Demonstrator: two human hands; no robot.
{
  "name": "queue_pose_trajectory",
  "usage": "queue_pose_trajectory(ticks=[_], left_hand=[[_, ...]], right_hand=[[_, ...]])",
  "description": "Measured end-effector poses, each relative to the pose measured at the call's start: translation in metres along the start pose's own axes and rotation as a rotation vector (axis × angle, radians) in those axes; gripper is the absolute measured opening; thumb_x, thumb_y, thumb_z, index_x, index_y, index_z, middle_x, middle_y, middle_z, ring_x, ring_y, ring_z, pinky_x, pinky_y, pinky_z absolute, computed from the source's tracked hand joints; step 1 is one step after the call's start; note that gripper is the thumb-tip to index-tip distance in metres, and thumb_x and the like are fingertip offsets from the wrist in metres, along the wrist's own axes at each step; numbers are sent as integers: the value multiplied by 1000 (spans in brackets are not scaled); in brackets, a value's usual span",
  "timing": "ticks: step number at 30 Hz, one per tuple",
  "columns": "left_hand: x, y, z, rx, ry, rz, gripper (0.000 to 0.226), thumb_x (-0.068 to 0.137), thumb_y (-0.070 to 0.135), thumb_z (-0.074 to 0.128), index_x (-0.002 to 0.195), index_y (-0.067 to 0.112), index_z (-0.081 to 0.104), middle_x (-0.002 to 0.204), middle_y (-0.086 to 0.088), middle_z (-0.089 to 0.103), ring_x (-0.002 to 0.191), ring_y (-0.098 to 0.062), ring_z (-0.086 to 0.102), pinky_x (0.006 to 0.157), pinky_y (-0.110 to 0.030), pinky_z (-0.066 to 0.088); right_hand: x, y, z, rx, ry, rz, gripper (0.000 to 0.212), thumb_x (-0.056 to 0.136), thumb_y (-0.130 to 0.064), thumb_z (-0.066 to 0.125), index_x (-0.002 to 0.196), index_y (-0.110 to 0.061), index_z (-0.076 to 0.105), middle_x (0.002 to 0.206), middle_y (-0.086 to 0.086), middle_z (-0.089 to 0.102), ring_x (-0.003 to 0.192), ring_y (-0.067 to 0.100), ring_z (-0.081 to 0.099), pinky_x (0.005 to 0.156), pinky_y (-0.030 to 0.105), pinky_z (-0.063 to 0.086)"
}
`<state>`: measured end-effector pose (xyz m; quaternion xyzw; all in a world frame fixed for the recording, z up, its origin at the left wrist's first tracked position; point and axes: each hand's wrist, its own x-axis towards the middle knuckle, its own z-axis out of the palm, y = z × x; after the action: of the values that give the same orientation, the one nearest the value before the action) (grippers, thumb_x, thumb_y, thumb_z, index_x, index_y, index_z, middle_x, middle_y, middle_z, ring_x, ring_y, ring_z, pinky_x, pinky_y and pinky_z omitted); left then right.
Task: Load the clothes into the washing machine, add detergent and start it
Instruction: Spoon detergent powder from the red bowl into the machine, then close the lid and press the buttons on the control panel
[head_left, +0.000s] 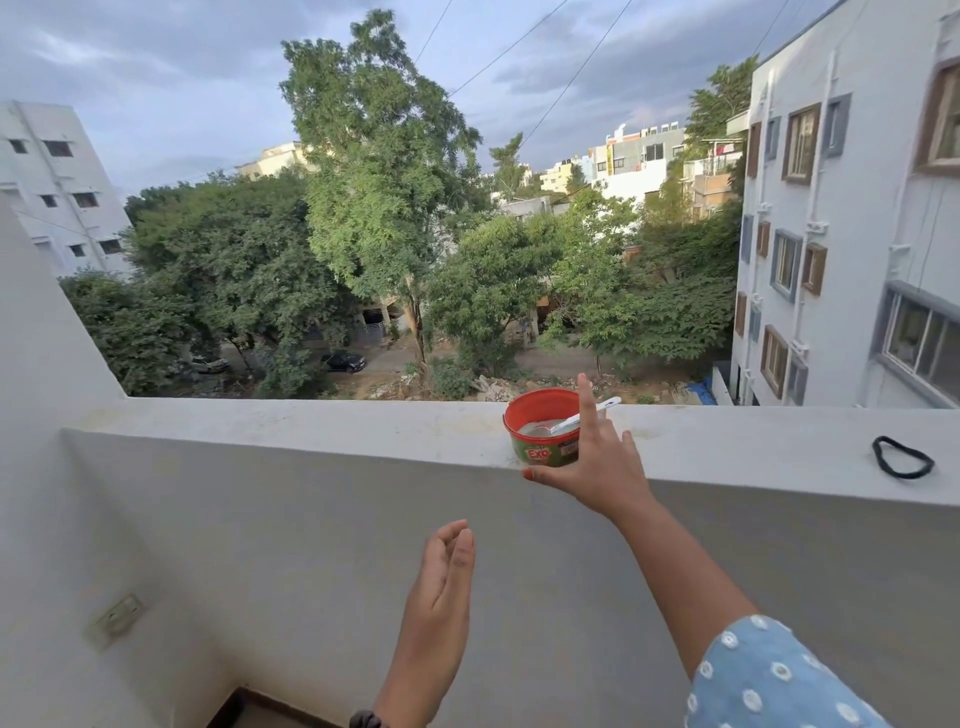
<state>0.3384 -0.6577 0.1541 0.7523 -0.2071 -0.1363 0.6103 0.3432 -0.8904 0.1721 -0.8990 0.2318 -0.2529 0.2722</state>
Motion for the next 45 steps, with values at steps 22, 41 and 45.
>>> queue_pose_trajectory(ticks=[22, 41, 45], left_hand=[[-27, -103, -32, 682, 248, 30, 84, 84, 77, 8, 152, 31, -9, 160, 12, -20, 142, -4, -28, 116, -39, -16], [-168, -270, -116, 1345, 274, -251, 78, 96, 65, 18, 155, 15, 9, 163, -5, 1, 151, -22, -3, 116, -49, -3], [-187, -275, -129, 1339, 308, -344, 77, 97, 65, 15, 154, 14, 12, 162, -6, 3, 151, -22, -5, 116, -49, -2]], right_hand=[[-148, -2, 111, -209, 66, -226, 87, 89, -72, 29, 156, -25, -2, 163, 9, -11, 150, 28, -12, 116, 55, -4], [-265, 22, 243, -431, -565, -492, 83, 90, -74, 15, 149, -16, 27, 157, 13, 28, 147, 31, 14, 110, 60, 16], [-276, -6, 253, -407, -621, -581, 82, 91, -73, 19, 150, -17, 28, 156, 13, 33, 143, 32, 24, 109, 59, 17]])
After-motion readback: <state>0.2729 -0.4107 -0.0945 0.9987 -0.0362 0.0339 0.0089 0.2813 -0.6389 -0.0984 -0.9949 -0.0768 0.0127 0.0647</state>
